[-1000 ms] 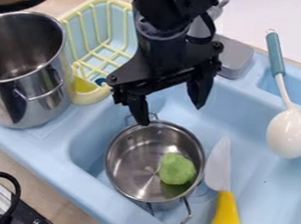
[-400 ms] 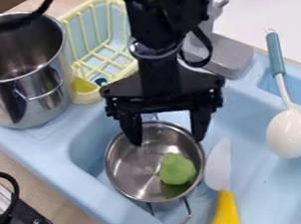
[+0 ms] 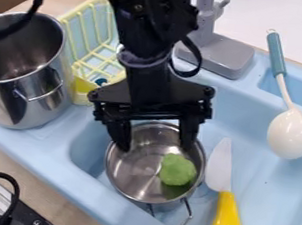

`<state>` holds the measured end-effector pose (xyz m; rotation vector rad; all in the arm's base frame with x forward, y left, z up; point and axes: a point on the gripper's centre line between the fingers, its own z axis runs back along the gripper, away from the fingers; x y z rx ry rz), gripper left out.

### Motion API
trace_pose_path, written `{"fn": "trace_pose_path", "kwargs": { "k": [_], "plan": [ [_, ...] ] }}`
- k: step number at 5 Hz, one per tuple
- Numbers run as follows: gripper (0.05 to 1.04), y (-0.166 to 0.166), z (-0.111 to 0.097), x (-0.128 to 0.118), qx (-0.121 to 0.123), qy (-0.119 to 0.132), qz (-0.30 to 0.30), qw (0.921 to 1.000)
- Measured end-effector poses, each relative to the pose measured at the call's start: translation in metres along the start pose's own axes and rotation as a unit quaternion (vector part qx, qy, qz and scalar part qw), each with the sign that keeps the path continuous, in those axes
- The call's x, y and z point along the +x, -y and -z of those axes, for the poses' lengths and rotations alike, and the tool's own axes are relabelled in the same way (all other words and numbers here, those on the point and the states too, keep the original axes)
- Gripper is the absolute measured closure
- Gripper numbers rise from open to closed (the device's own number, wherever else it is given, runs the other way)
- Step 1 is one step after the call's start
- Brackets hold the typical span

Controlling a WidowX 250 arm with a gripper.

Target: Moved the green object to the top right

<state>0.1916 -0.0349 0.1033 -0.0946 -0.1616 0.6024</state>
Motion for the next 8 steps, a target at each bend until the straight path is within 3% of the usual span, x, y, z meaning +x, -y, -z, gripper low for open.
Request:
{"fn": "trace_pose_path", "kwargs": {
  "k": [5,6,8],
  "plan": [
    [0.088,0.007,0.027,-0.017,0.008,-0.006,0.02,0.9998],
    [0.13,0.012,0.029,-0.017,0.004,0.003,0.026,0.9996],
    [0.678,0.011,0.029,-0.011,-0.014,0.015,0.01,0.9997]
  ]
}}
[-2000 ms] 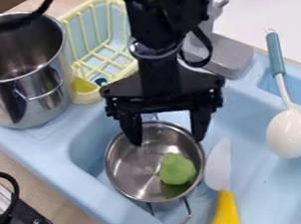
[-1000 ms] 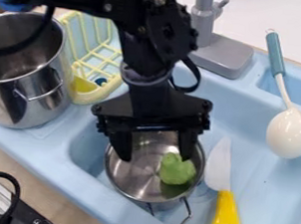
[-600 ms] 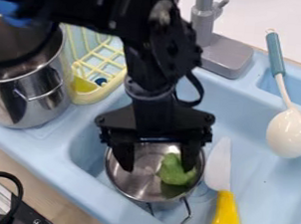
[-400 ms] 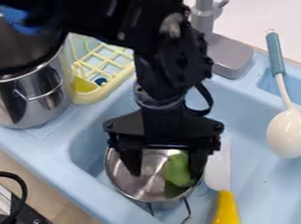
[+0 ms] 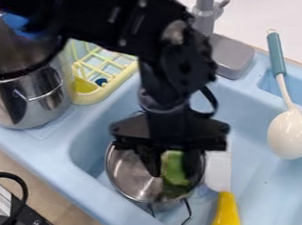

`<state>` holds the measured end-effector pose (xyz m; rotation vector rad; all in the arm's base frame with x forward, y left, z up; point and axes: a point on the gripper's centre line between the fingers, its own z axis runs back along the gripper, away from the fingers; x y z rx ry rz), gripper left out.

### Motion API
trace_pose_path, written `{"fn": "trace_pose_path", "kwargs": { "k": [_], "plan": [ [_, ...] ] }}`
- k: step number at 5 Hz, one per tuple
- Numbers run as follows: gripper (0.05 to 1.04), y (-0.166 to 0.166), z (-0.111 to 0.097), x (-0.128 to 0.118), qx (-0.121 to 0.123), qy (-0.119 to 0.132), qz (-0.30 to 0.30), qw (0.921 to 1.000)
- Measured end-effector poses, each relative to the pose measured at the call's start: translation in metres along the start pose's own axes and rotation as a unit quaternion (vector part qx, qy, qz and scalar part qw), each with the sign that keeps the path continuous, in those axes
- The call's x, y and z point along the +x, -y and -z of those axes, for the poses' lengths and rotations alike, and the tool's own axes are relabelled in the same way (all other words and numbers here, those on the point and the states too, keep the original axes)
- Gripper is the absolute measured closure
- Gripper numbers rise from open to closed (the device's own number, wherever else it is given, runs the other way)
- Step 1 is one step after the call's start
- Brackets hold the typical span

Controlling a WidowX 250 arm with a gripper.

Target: Moved the green object to the top right

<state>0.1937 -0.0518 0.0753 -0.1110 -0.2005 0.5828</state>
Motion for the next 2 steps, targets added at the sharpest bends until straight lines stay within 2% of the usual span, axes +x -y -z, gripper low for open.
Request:
{"fn": "trace_pose_path", "kwargs": {
  "k": [1,2],
  "plan": [
    [0.855,-0.0037,-0.0031,0.0037,0.001,0.008,-0.011,0.9999],
    [0.867,-0.0072,-0.0083,0.0072,0.0,0.018,-0.03,0.9994]
  ]
}}
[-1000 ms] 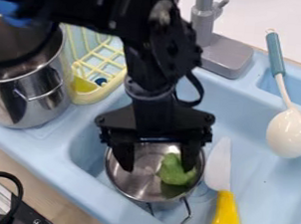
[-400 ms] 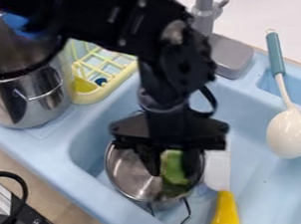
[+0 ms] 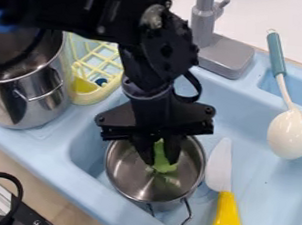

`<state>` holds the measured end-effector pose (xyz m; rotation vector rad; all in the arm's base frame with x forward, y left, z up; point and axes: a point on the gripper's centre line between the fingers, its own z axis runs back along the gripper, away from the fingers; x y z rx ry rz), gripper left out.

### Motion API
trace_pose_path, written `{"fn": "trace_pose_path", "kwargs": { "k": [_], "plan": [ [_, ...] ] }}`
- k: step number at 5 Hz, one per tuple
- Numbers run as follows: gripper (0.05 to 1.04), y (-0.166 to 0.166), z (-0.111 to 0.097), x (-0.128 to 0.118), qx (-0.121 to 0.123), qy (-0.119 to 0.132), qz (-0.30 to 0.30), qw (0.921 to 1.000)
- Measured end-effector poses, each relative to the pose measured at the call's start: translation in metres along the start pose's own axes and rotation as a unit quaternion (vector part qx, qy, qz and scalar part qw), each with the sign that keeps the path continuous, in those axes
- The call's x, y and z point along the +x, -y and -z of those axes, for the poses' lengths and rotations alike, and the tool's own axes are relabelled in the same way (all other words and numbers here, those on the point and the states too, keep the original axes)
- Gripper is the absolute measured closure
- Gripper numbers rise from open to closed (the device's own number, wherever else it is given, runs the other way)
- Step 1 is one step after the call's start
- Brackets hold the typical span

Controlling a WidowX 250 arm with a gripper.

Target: Moved the green object to the top right

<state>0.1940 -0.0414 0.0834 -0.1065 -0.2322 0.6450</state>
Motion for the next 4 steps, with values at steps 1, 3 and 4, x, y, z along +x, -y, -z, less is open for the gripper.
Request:
{"fn": "trace_pose_path", "kwargs": {
  "k": [1,3,4],
  "plan": [
    [0.867,-0.004,-0.009,0.003,0.014,0.019,-0.018,0.9996],
    [0.868,0.004,-0.042,0.011,0.006,0.061,-0.038,0.9974],
    [0.868,0.019,-0.056,0.005,-0.009,0.072,-0.03,0.9969]
  ]
}}
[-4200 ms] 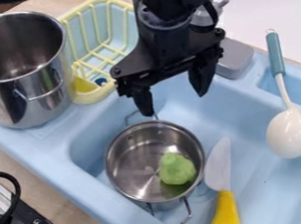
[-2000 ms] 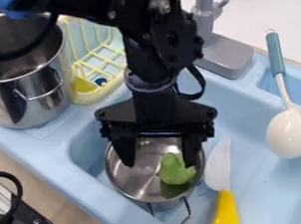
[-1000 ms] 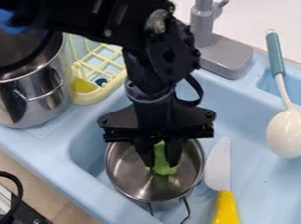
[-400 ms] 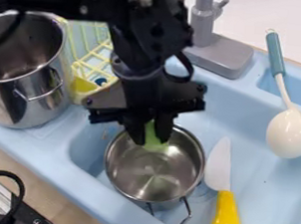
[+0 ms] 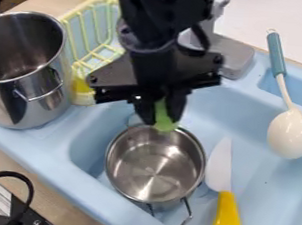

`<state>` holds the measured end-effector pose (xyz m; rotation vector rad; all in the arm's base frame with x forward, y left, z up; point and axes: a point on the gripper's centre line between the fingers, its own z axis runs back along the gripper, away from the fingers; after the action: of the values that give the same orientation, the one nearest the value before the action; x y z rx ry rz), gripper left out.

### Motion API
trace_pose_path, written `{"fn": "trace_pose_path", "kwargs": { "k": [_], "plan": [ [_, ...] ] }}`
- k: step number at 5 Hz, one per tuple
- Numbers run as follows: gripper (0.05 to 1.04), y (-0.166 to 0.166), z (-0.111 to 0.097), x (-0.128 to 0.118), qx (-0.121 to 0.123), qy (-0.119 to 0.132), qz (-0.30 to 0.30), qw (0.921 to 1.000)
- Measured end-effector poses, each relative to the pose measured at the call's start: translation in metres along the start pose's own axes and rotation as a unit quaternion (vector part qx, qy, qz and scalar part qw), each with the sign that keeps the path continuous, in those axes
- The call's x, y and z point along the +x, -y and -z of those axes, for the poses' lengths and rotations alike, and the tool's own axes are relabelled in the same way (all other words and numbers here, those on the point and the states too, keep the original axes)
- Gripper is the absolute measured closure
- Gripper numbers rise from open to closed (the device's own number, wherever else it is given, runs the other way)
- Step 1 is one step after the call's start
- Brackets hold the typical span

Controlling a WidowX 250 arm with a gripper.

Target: Moved the green object to the top right

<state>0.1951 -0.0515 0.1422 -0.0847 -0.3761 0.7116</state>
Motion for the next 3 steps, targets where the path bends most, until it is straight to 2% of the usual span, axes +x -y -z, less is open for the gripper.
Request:
{"fn": "trace_pose_path", "kwargs": {
  "k": [1,2,3],
  "plan": [
    [0.868,0.028,-0.007,0.001,-0.043,0.002,0.024,0.9988],
    [0.868,0.054,-0.002,0.006,-0.068,0.01,0.054,0.9962],
    [0.868,0.08,-0.001,0.013,-0.113,0.02,0.08,0.9902]
  ]
}}
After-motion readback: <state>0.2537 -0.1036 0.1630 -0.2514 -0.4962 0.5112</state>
